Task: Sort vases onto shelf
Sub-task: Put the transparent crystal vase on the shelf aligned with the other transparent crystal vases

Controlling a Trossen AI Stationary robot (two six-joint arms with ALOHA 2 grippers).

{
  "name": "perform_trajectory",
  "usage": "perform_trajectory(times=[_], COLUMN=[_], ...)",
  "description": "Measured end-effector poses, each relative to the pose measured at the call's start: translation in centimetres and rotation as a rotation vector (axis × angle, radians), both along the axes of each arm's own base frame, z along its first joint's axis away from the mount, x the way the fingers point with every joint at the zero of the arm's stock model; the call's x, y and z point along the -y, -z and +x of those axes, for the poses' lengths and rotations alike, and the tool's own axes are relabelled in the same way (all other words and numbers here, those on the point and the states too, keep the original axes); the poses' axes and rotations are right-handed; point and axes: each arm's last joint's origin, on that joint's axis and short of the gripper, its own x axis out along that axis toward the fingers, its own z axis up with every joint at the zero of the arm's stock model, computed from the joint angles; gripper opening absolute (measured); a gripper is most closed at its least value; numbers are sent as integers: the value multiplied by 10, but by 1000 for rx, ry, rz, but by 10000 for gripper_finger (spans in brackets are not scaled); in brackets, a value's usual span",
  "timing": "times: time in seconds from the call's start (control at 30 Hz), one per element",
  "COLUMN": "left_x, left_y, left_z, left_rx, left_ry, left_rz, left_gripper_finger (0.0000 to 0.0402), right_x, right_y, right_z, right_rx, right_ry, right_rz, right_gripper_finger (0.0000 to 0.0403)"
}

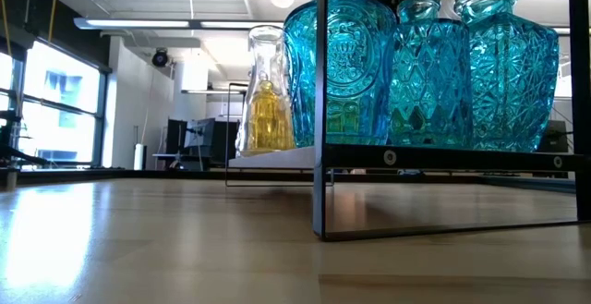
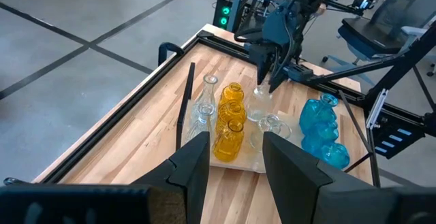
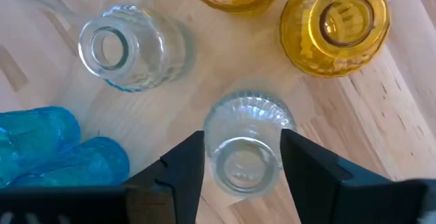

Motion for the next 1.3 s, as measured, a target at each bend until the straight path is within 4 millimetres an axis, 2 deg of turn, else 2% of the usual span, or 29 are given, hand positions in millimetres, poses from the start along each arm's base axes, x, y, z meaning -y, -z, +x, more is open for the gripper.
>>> perform_trajectory(times=[0.43,1.1,1.2,1.3], left_x=[0,0,0,0], left_y=[0,0,0,0], left_z=[0,0,0,0], left_rx=[-1,-1,-1,-3], left_ry=[1,1,1,3], left_rz=[2,2,2,8], left_gripper_finger=[127,127,127,127], right_x=[-2,-2,-2,-2], right_y=[-2,-5,-15,-35], right_z=[4,7,8,10], right_rx=[46,80,107,159], right_ry=[-9,9,16,31], right_rz=[10,12,2,-66], right_gripper_finger=[145,145,145,143])
